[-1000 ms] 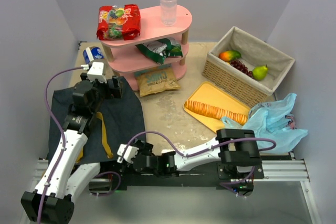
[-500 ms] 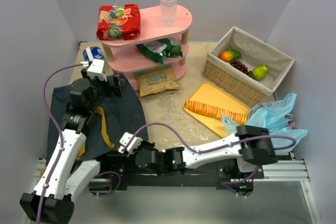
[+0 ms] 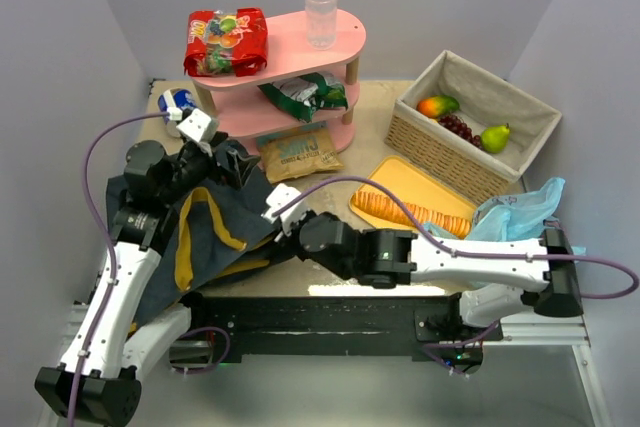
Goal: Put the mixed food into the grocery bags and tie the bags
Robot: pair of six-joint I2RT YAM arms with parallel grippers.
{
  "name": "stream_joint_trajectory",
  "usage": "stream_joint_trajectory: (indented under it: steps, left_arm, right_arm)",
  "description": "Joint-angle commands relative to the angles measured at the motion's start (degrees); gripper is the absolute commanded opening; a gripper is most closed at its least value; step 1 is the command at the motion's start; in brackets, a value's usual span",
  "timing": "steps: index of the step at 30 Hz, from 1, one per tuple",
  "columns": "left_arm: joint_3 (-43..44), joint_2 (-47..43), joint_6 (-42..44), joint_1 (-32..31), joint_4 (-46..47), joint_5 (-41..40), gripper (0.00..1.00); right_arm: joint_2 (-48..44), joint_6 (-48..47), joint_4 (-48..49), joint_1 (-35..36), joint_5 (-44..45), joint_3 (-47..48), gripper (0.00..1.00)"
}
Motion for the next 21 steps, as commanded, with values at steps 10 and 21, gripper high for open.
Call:
stream_joint_trajectory:
  steps: [10,21]
  left_arm:
    - [9.05,0.00,3.54,-1.09,-0.92,21.06,1.00]
    - [17.77,1.23,10.41,-4.43,-19.81,11.69,0.99]
  right_arm:
    - [-3.79,5.28,-9.28,-12.35,-8.49,11.15,0.00]
    - [2.80,10.29,-11.21,-19.74,-11.48,18.53,0.00]
